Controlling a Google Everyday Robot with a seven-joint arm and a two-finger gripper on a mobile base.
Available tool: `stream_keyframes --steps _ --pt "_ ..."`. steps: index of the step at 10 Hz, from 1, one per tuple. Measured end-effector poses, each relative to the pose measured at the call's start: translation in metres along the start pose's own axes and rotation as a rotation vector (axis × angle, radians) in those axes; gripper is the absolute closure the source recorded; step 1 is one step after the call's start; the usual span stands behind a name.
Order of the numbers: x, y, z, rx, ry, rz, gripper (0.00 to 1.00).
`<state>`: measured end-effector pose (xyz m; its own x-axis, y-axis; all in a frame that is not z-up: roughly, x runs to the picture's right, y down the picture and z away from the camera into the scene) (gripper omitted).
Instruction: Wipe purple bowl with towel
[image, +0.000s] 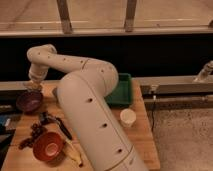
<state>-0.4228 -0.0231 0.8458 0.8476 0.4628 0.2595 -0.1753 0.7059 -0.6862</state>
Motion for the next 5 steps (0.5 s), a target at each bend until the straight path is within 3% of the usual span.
stream_keyframes --steps 2,5 --pt "-0.022 -0.007 0.015 -0.021 -0.014 -0.018 1.0" --pt "-0.047 0.014 0.031 -0.064 -0.013 -0.094 1.0"
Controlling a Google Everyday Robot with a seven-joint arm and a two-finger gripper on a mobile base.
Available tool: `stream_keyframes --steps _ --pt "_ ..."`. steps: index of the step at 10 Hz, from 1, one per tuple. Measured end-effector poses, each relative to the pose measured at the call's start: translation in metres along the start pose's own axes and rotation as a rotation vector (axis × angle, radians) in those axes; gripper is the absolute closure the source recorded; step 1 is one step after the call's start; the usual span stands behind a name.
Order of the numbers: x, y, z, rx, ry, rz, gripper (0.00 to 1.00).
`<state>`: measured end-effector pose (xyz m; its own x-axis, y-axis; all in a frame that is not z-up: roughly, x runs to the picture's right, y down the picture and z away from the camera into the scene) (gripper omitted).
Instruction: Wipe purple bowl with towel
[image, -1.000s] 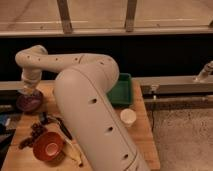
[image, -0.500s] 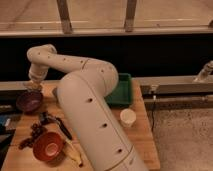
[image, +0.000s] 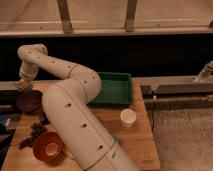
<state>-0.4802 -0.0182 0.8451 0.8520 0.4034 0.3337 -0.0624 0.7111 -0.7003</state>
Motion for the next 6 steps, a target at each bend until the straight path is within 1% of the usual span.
stream_keyframes --steps 1,3,5,6 --pt "-0.006 0.008 0.003 -0.012 -0.001 -0.024 1.0" --pt "-0.016 0.025 0.004 -0.034 -0.006 -0.073 1.0" --pt "-0.019 0.046 0.004 -0.055 -0.009 -0.102 1.0" --pt "-0.014 0.056 0.003 -0.064 -0.009 -0.11 1.0"
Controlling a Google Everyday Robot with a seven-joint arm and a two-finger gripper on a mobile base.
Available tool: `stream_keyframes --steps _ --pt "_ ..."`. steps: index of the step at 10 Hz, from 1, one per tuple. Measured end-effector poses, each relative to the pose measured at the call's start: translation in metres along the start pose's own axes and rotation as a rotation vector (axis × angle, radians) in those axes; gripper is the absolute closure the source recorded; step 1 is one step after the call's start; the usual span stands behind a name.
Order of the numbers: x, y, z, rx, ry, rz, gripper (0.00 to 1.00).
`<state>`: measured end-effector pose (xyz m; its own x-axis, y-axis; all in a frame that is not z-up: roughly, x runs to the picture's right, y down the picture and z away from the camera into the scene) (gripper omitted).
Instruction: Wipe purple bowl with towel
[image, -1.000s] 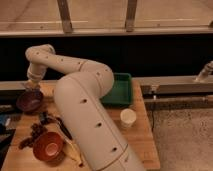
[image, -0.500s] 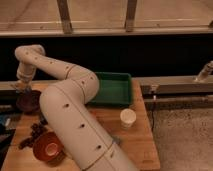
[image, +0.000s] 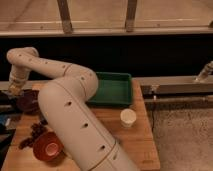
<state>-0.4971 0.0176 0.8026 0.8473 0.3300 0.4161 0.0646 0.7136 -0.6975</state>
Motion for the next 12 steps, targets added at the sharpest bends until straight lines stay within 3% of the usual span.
stream_keyframes --steps 4,7,9,12 --pt "0.044 0.027 -0.017 0.007 0.022 0.069 1.0" --pt "0.077 0.006 -0.027 0.043 0.053 0.16 1.0" --pt "0.078 -0.018 -0.025 0.059 0.071 0.183 1.0" --pt "0.056 -0.037 -0.012 0.06 0.084 0.164 1.0"
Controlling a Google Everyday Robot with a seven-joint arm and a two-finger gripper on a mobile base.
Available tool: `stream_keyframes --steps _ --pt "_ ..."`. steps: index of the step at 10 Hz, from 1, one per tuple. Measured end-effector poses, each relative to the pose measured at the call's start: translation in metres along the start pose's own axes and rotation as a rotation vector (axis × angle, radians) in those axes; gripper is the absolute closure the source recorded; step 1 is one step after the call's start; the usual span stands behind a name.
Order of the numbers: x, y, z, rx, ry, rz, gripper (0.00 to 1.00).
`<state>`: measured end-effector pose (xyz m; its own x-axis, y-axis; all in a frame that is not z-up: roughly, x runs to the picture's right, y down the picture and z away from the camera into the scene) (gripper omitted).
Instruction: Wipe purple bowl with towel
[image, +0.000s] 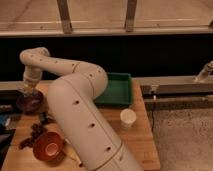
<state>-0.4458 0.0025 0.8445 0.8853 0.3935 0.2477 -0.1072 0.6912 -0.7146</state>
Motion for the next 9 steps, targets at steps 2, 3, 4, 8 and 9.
stream_keyframes --steps 2,3,4,8,9 --pt "-0.015 0.007 0.008 -0.017 0.001 -0.042 1.0" --pt "-0.02 0.016 0.012 -0.028 -0.001 -0.059 1.0" --pt "-0.025 0.029 0.013 -0.04 -0.006 -0.08 1.0" --pt "-0.001 0.062 0.007 -0.055 -0.001 -0.073 1.0" --pt "0.011 0.062 0.002 -0.049 0.004 -0.053 1.0"
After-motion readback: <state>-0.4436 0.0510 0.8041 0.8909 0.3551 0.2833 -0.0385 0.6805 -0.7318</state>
